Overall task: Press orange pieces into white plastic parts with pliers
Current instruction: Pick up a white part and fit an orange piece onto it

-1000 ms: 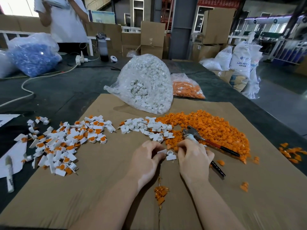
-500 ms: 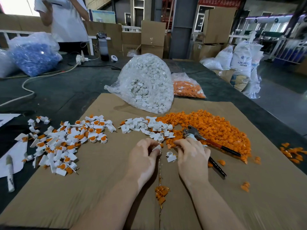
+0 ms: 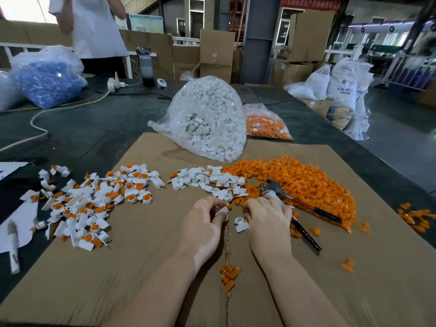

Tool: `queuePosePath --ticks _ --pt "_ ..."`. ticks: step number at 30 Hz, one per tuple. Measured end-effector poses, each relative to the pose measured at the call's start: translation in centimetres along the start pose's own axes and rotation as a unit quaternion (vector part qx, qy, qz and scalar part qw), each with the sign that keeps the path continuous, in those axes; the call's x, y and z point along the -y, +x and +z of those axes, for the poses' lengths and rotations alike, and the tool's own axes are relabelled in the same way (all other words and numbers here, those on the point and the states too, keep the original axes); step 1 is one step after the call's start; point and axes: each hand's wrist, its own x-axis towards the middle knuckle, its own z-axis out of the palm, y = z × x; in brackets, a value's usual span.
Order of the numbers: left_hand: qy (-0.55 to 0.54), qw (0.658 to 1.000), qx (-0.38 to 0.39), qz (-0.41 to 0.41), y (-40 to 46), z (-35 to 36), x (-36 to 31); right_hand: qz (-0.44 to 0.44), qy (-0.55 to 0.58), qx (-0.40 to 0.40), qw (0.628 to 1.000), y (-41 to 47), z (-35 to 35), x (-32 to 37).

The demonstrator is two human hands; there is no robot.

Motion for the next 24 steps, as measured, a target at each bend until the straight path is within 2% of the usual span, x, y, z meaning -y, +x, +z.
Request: queuePosePath --ticks 5,10,13,17,20,24 --pt "0.010 0.999 0.010 0.034 -0.1 -0.1 0.0 -0.018 0.044 0.005 0.999 0.0 0.2 -0.4" --pt "0.021 0.998 0.011 0.063 -0.1 -0.1 0.0 -0.007 0.206 -0.022 0.978 -0.2 -0.5 -0.4" --pt "0.025 0.996 0.019 0.084 -0.3 -0.2 -0.1 0.027 0.313 -0.029 0.949 -0.3 -1.0 -0.6" --pt "0.049 0.990 0.044 0.121 -0.5 -0.1 -0.4 0.063 0.454 0.004 0.889 -0.1 -1.6 -0.7" --pt "0.051 0.988 0.050 0.135 -0.5 0.0 -0.6 0.061 0.458 0.021 0.887 -0.1 -1.6 -0.7" --pt "-0.001 0.992 0.039 0.122 -0.7 -0.3 -0.9 0.070 0.459 0.019 0.885 0.0 -1.7 -0.7"
